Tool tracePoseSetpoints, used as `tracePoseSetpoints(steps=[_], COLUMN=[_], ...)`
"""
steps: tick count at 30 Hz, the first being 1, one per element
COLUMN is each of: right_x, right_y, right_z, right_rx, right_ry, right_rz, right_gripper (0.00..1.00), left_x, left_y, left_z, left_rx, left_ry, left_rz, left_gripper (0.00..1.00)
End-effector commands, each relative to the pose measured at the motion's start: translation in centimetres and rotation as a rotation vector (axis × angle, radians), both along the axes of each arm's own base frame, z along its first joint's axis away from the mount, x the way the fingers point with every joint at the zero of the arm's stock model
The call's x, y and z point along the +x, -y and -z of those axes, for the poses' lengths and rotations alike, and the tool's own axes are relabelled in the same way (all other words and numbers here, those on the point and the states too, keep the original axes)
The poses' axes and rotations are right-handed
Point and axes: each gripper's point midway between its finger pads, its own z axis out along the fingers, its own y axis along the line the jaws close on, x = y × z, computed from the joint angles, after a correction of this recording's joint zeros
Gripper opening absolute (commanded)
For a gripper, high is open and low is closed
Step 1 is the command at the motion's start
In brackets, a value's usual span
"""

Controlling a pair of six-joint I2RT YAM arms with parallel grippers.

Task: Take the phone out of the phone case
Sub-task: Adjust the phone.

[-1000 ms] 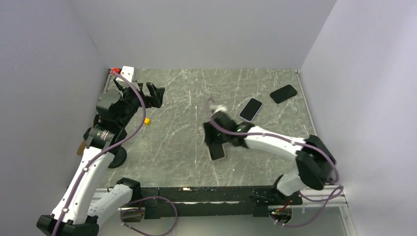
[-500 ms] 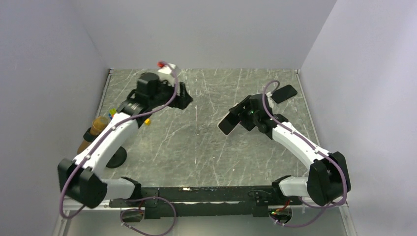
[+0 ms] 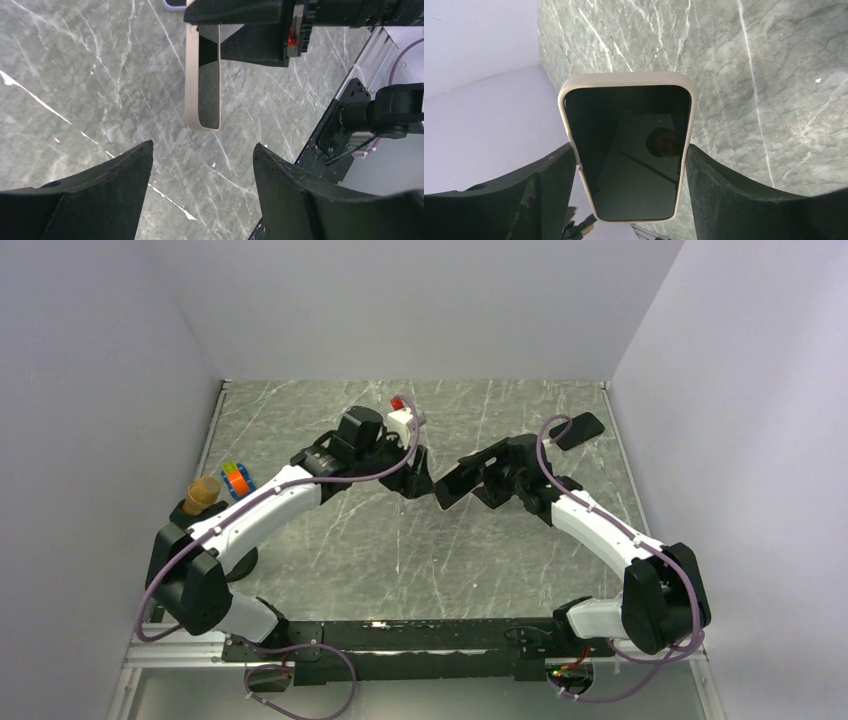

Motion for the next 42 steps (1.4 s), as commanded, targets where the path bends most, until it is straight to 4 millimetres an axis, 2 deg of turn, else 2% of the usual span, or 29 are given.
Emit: tracePoseSetpoints(steps=[1,7,11,19,21,27,30,34,37,42], right_x=[1.2,0.7,0.3,-0.1,-0.2,-0.2,-0.3,-0.4,-0.4,-0.6], right_y=[-1.8,-3.3,-4.3,-5.8,-5.8,-5.6,-5.5,-5.1,-4.8,-4.8], right_z=[-4.4,-5.7,-6.5,-7.3,-7.3,-8.2,-8.5,-9.2,-9.6,-10.7], right_rx=[0.13,0.168,0.176,0.174,0.174,0.157,0.147,0.132,0.113,0.123], right_ry=[0.118,0.141,0.157,0.181,0.184,0.231,0.254,0.31,0.333,0.37], right_rz=[-0.005,-0.039,-0.058,-0.084,-0.083,-0.092,-0.099,-0.102,-0.105,-0.11], right_gripper=[0.0,0.0,0.0,0.0,0.0,0.0,0.0,0.0,0.0,0.0], left_x=[-0.1,0.6,0.5,-0.3,-0.6,-1.0,-1.2,-1.4,-1.6,-1.8], left_y=[1.4,1.2,1.4,2.2,2.5,2.9,3.0,3.2,3.4,3.7], left_z=[0.7,1.7,1.7,1.4,1.5,1.5,1.5,1.5,1.5,1.9], left_rx=[-0.003,0.034,0.031,-0.017,-0.025,-0.043,-0.052,-0.058,-0.067,-0.065], left_ry=[-0.027,-0.034,-0.036,-0.064,-0.081,-0.1,-0.105,-0.113,-0.124,-0.154], left_rz=[0.026,-0.006,0.001,0.041,0.062,0.091,0.104,0.12,0.131,0.139], left_gripper=[0.75,0.67,0.6,0.36,0.3,0.2,0.08,0.02,0.03,0.29])
